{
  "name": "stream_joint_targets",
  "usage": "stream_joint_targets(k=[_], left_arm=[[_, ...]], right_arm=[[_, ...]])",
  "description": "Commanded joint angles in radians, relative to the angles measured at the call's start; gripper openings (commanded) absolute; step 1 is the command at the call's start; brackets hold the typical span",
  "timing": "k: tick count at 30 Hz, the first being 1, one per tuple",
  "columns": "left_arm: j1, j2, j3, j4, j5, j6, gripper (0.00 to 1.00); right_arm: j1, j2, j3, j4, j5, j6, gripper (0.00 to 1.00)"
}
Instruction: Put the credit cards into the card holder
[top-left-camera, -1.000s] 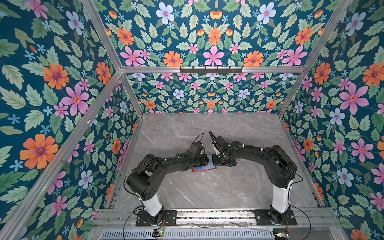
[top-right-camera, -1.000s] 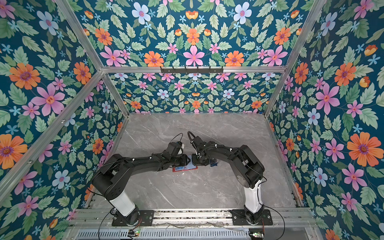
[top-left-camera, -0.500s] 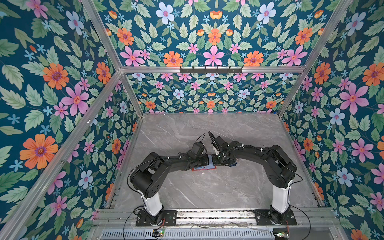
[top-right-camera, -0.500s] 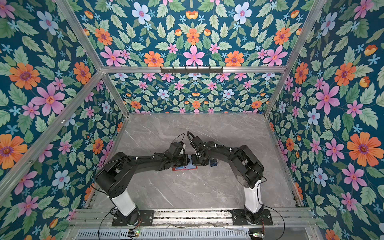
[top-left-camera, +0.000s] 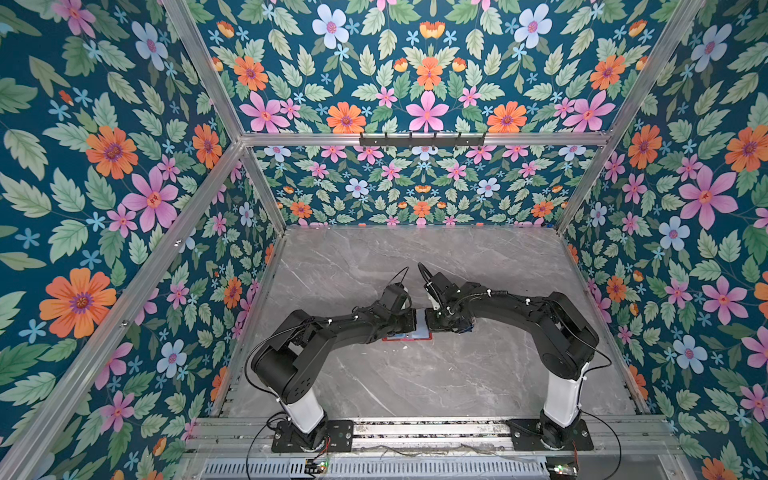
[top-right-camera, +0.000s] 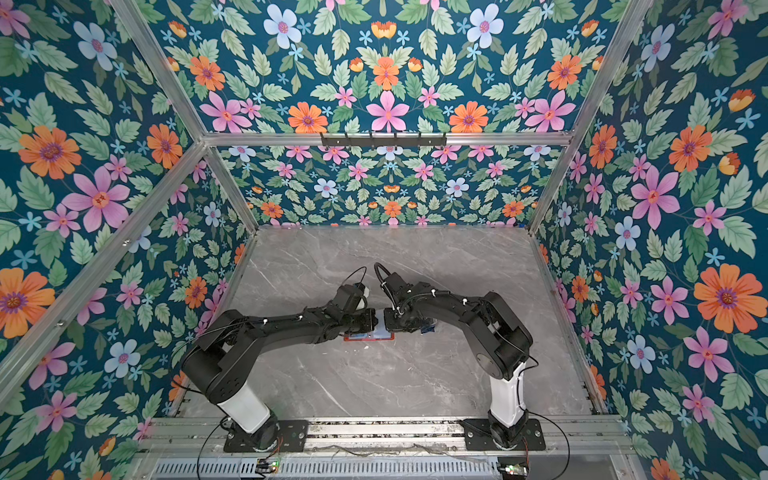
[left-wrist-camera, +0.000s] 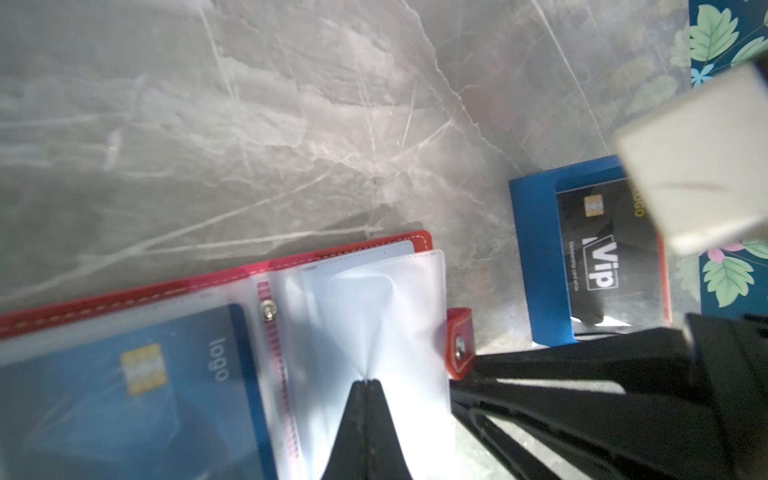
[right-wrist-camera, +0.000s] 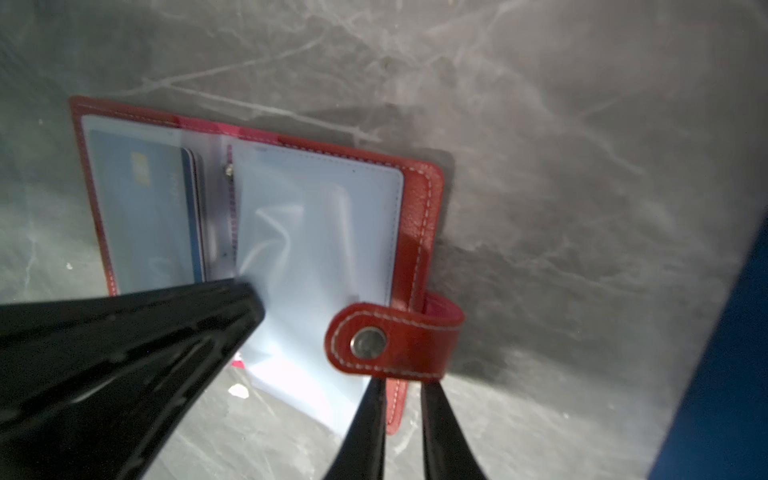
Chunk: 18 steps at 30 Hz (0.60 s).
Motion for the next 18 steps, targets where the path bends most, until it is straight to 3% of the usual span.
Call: stream_joint_targets(k=[1, 6, 10, 18], left_arm=[[0.001, -0.020, -0.006, -0.014, -0.031, 0.002, 0.00], [0.001, -0.043, -0.020, -0.015, -0.038, 0.010, 0.00], [0.001, -0.050, -0.031, 0.000, -0.025, 0.009, 0.00], [0.001, -0.072, -0.051, 0.021, -0.025, 0.006, 0.00]], right_arm=[[0.001, -0.024, -0.007, 0.005, 0.031, 0.022, 0.19], [0.001, -0.014, 0.012, -0.004, 0.023, 0.021, 0.13], [0.000, 0.008, 0.036, 0.012, -0.049, 0.004, 0.13], [0.002, 0.040, 0.073, 0.042, -0.143, 0.002, 0.26]])
